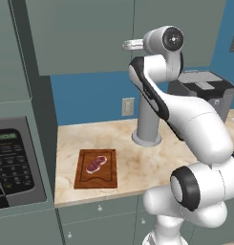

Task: Open the cabinet, retrieve the rolling pin, and place it next to the meat on the cutting board to prepare for tenderizing.

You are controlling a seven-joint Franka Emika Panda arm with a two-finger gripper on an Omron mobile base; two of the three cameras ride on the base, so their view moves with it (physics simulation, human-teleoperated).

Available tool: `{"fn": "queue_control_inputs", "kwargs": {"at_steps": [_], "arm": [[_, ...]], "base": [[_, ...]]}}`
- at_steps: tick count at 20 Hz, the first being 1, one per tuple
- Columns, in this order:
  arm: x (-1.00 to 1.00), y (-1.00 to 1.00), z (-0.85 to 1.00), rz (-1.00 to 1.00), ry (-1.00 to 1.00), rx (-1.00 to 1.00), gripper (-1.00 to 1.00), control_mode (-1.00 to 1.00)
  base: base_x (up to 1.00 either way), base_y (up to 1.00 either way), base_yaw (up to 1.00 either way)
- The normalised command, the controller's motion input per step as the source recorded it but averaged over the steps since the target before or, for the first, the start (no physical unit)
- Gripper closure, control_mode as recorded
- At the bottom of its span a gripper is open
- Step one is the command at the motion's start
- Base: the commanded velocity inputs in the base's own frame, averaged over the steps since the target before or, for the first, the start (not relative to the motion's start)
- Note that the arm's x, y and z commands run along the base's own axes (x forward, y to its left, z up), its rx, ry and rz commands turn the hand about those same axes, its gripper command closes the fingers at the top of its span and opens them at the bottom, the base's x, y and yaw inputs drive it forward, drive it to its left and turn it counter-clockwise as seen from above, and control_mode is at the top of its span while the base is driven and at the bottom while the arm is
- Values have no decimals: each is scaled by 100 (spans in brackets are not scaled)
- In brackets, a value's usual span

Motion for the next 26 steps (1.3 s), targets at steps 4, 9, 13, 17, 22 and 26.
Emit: {"fn": "queue_control_inputs", "kwargs": {"at_steps": [4,9,13,17,22,26], "arm": [[0,2,0,0,0,0,100,-100],[0,3,0,0,0,0,100,-100],[0,1,0,0,0,0,100,-100],[0,2,0,0,0,0,100,-100],[-14,0,-1,0,0,0,100,-100],[-65,0,0,0,0,0,100,-100]], "base": [[0,0,0],[0,0,0],[0,0,0],[0,0,0],[0,0,0],[0,0,0]]}}
